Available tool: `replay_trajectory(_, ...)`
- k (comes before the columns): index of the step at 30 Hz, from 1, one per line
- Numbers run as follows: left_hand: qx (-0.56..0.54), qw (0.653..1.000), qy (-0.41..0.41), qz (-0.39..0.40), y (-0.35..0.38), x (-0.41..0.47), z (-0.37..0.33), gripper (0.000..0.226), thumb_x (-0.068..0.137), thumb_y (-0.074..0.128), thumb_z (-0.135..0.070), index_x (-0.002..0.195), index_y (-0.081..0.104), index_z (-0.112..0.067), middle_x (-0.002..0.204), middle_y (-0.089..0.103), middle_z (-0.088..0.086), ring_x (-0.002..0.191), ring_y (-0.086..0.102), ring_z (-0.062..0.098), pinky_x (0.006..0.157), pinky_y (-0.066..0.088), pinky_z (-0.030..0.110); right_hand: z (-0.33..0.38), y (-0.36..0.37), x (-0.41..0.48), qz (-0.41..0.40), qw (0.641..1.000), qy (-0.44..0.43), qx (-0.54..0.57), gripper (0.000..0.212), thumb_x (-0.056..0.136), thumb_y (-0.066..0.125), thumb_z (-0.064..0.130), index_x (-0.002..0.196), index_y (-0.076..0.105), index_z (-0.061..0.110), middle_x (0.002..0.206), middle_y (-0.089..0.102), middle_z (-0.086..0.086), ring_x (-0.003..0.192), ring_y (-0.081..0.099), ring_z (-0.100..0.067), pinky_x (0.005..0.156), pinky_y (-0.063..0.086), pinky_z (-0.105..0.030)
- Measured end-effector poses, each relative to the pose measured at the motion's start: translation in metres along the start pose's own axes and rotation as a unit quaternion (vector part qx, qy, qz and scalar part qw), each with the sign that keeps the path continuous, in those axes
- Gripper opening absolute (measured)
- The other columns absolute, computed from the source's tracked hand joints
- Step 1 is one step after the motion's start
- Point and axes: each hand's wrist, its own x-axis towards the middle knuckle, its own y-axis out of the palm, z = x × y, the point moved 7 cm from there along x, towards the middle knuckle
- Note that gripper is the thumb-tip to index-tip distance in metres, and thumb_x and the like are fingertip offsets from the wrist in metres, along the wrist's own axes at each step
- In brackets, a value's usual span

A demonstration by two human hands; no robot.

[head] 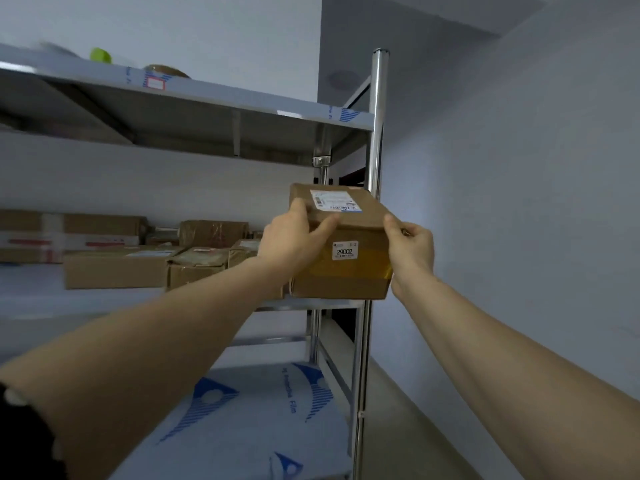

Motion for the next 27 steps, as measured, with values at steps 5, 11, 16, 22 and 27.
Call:
replay_trajectory(5, -0.034, 0.996, -0.05, -0.069, -0.026, -0.057, -0.025, 0.042, 0.097, 0.045, -0.047, 0.128, 0.046, -0.019, 0.119, 0.061, 0.002, 0.097, 0.058, 0.017, 0.081, 0.051, 0.034, 0.014, -0.035, -0.049, 0.019, 0.997, 0.032, 0.065, 0.032, 0.093, 0.056, 0.043, 0.111, 0.048, 0.017, 0.097, 0.057, 0.001, 0.08, 0.055, -0.008, 0.059, 0.044, -0.022)
replay_trajectory(11, -0.049, 0.99, -0.07, -0.108, -0.071, -0.132, -0.032, 0.057, 0.098, 0.048, -0.036, 0.147, 0.025, -0.023, 0.122, 0.054, -0.004, 0.087, 0.055, 0.007, 0.075, 0.049, 0.025, 0.009, -0.043, -0.119, 0.087, 0.973, 0.153, 0.152, 0.032, 0.086, 0.068, 0.026, 0.114, 0.057, 0.014, 0.097, 0.064, -0.004, 0.083, 0.063, -0.017, 0.059, 0.053, -0.029)
replay_trajectory(16, -0.07, 0.981, -0.127, -0.127, -0.118, -0.186, -0.01, 0.07, 0.094, 0.056, -0.033, 0.151, 0.019, -0.017, 0.122, 0.048, -0.004, 0.11, 0.051, 0.014, 0.097, 0.048, 0.036, 0.012, -0.026, -0.184, 0.171, 0.939, 0.213, 0.209, 0.005, 0.084, 0.071, 0.018, 0.087, 0.067, 0.017, 0.076, 0.068, 0.002, 0.06, 0.063, -0.008, 0.047, 0.049, -0.02)
replay_trajectory(22, -0.004, 0.969, -0.189, -0.156, -0.203, -0.247, 0.04, 0.034, 0.09, 0.057, -0.023, 0.123, 0.053, -0.014, 0.107, 0.047, 0.002, 0.098, 0.051, 0.019, 0.086, 0.047, 0.033, 0.015, 0.04, -0.272, 0.257, 0.912, 0.226, 0.225, 0.029, 0.081, 0.073, 0.015, 0.11, 0.066, 0.015, 0.089, 0.068, 0.002, 0.076, 0.064, -0.009, 0.05, 0.05, -0.016)
replay_trajectory(27, 0.046, 0.937, -0.265, -0.223, -0.31, -0.314, 0.105, 0.044, 0.086, 0.058, -0.02, 0.129, 0.052, -0.017, 0.115, 0.051, 0.002, 0.103, 0.053, 0.017, 0.086, 0.044, 0.03, 0.003, 0.131, -0.382, 0.319, 0.877, 0.283, 0.222, 0.025, 0.08, 0.074, 0.013, 0.104, 0.067, 0.015, 0.091, 0.07, 0.0, 0.081, 0.064, -0.012, 0.066, 0.052, -0.022)
